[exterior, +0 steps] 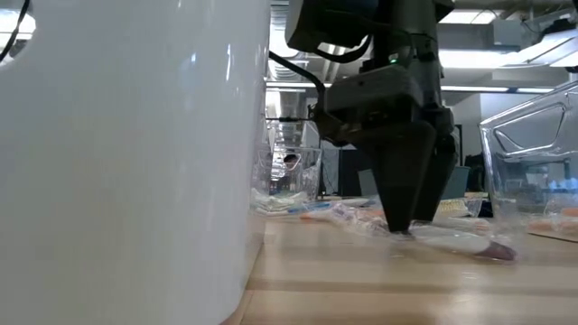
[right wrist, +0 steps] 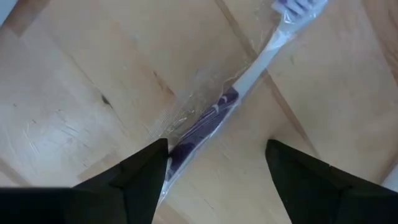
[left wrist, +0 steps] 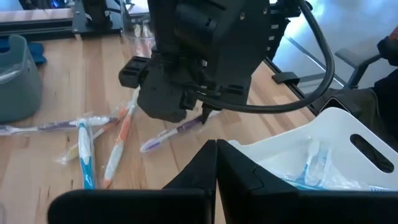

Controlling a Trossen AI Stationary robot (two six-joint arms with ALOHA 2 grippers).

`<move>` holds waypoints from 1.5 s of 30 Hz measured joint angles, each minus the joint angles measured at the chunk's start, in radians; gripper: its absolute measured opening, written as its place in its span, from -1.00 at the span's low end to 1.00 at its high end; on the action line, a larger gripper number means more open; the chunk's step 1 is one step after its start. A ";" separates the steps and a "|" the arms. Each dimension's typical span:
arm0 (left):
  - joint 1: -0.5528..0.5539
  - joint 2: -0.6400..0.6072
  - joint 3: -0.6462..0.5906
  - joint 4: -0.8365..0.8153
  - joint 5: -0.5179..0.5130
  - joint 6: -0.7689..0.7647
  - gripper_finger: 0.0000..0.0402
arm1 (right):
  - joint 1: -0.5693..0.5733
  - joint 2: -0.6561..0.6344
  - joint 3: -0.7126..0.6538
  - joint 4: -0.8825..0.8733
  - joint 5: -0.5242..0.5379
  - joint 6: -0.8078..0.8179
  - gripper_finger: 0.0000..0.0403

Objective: Pick & Place Toothbrushes
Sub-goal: Put the purple toothbrush into the green bin

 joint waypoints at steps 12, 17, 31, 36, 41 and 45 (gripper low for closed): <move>0.000 0.000 0.000 0.003 0.000 0.000 -0.99 | 0.000 0.003 -0.003 -0.006 0.034 0.037 -0.07; 0.000 0.000 0.000 0.004 0.000 0.000 -0.99 | -0.001 0.003 -0.005 -0.009 0.050 0.026 -0.74; 0.000 0.000 0.000 0.004 0.000 0.001 -0.99 | -0.007 -0.104 -0.006 -0.031 0.095 -0.075 -0.97; 0.000 0.000 0.000 0.004 0.000 0.002 -0.99 | -0.025 -0.172 -0.006 -0.031 0.111 -0.099 -0.98; 0.000 0.000 0.000 0.004 0.000 0.001 -0.99 | -0.040 -0.250 -0.005 -0.033 0.130 -0.122 -0.98; 0.000 0.000 0.000 0.004 0.000 0.001 -0.99 | -0.052 -0.320 -0.005 -0.036 0.163 -0.125 -0.98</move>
